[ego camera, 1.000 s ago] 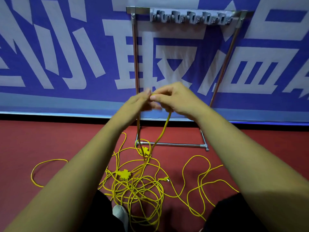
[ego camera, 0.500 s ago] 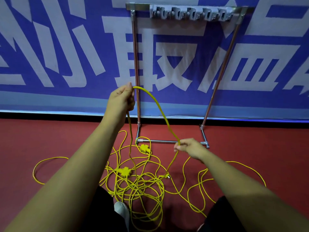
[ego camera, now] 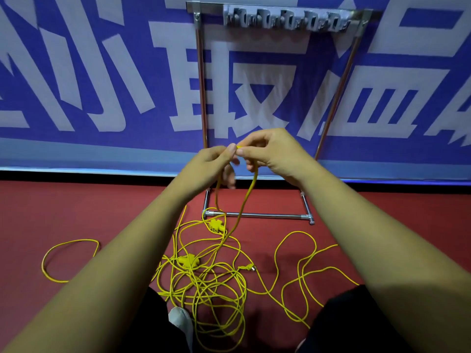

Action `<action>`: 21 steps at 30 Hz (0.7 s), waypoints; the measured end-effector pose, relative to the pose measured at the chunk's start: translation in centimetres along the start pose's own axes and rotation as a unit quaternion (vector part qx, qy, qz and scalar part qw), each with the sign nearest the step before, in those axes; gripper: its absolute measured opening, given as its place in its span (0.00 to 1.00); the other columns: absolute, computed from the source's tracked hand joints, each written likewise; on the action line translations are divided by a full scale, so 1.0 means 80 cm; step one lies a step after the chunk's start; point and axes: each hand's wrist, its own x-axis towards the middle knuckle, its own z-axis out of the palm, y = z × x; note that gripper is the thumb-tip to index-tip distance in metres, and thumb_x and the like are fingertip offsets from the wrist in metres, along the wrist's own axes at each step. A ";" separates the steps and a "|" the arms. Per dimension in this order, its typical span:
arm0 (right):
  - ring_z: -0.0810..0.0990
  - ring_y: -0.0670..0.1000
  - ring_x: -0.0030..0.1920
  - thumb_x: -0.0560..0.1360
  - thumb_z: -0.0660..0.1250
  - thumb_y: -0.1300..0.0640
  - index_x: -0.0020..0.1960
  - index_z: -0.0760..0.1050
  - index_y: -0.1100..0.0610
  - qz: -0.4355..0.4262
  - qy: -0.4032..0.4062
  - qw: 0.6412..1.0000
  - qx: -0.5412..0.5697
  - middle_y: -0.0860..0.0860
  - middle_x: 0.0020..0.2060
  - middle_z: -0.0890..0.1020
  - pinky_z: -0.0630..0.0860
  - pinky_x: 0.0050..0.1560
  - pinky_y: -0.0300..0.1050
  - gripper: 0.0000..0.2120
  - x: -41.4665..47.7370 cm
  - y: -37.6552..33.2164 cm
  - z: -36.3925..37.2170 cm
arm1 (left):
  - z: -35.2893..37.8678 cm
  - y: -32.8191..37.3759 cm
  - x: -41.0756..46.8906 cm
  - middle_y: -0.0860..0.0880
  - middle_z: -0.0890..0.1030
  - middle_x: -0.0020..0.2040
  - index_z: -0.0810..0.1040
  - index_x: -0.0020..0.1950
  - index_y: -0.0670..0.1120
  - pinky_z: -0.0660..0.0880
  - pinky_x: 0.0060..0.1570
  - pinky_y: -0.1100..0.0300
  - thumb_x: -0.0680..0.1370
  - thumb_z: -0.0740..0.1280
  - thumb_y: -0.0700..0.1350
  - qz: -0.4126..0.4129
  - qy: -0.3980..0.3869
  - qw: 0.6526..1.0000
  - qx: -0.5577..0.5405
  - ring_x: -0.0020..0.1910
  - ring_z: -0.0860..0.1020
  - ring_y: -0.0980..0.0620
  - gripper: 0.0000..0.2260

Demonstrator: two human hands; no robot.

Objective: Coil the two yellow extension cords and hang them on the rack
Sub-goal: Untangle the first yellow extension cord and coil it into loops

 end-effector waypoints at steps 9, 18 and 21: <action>0.75 0.44 0.38 0.77 0.67 0.63 0.41 0.75 0.51 0.116 -0.129 0.969 -0.173 0.51 0.38 0.80 0.71 0.46 0.42 0.09 -0.053 0.219 0.027 | -0.020 0.015 -0.002 0.54 0.63 0.27 0.71 0.29 0.50 0.55 0.27 0.62 0.80 0.62 0.45 0.068 0.124 0.972 -0.186 0.26 0.58 0.55 0.17; 0.78 0.46 0.36 0.78 0.66 0.63 0.39 0.79 0.58 0.142 0.081 0.985 -0.047 0.52 0.32 0.81 0.74 0.49 0.45 0.10 -0.044 0.226 0.007 | -0.046 -0.050 -0.006 0.50 0.67 0.27 0.73 0.38 0.44 0.64 0.27 0.63 0.84 0.58 0.49 -0.007 0.237 0.966 -0.101 0.24 0.66 0.53 0.17; 0.72 0.51 0.28 0.79 0.65 0.58 0.46 0.79 0.65 0.048 0.185 0.979 0.071 0.52 0.27 0.71 0.74 0.39 0.52 0.10 -0.007 0.119 -0.012 | -0.053 -0.087 0.002 0.47 0.78 0.36 0.78 0.47 0.43 0.74 0.40 0.57 0.82 0.60 0.45 -0.099 0.245 0.964 -0.037 0.32 0.80 0.51 0.10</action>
